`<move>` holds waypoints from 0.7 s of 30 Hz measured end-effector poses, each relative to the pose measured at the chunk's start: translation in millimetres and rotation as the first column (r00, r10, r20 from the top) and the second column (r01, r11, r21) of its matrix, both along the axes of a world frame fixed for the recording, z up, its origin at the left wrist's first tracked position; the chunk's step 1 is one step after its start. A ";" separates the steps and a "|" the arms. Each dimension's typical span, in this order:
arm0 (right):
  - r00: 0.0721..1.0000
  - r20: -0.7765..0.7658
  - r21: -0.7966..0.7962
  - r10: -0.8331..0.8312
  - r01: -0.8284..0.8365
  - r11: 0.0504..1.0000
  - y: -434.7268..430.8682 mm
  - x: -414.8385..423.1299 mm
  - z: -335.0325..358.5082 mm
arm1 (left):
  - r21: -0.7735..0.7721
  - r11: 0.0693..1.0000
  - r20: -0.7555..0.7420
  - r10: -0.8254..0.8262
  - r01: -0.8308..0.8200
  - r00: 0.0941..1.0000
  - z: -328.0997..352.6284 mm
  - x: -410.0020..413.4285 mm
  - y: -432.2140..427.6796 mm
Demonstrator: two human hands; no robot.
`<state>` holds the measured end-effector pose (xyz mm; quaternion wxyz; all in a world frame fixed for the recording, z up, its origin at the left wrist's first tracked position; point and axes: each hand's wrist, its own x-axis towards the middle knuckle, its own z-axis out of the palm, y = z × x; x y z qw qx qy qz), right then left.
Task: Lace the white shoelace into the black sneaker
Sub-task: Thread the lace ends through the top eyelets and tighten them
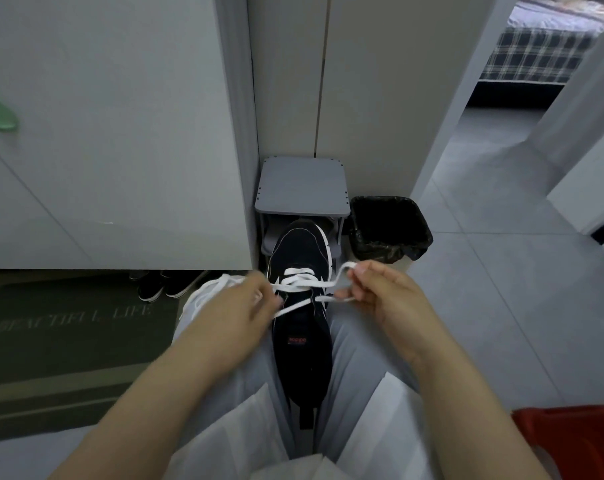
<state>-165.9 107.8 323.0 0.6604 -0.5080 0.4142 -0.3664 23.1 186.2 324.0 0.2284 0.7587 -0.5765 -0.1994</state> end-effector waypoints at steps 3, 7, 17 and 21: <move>0.946 -0.320 -0.216 -0.044 -0.028 0.976 3.0 0.5 -8.0 | 0.016 0.988 0.282 -0.150 0.152 0.948 -10.9 -1.2 -2.6; 0.892 -0.430 -0.339 -0.140 -0.016 0.941 2.2 -0.5 -20.5 | -0.261 0.964 -0.133 -0.083 0.046 0.988 -3.6 8.3 -1.1; 0.846 -0.514 -0.461 -0.142 -0.133 0.877 8.4 13.5 -33.4 | -0.245 0.906 -0.872 -0.051 -0.344 0.487 11.4 -0.2 1.4; 0.809 -0.579 -0.479 -0.103 -0.235 0.846 12.2 16.6 -30.2 | -0.117 0.977 -0.320 0.131 -0.176 0.938 -1.4 14.8 7.2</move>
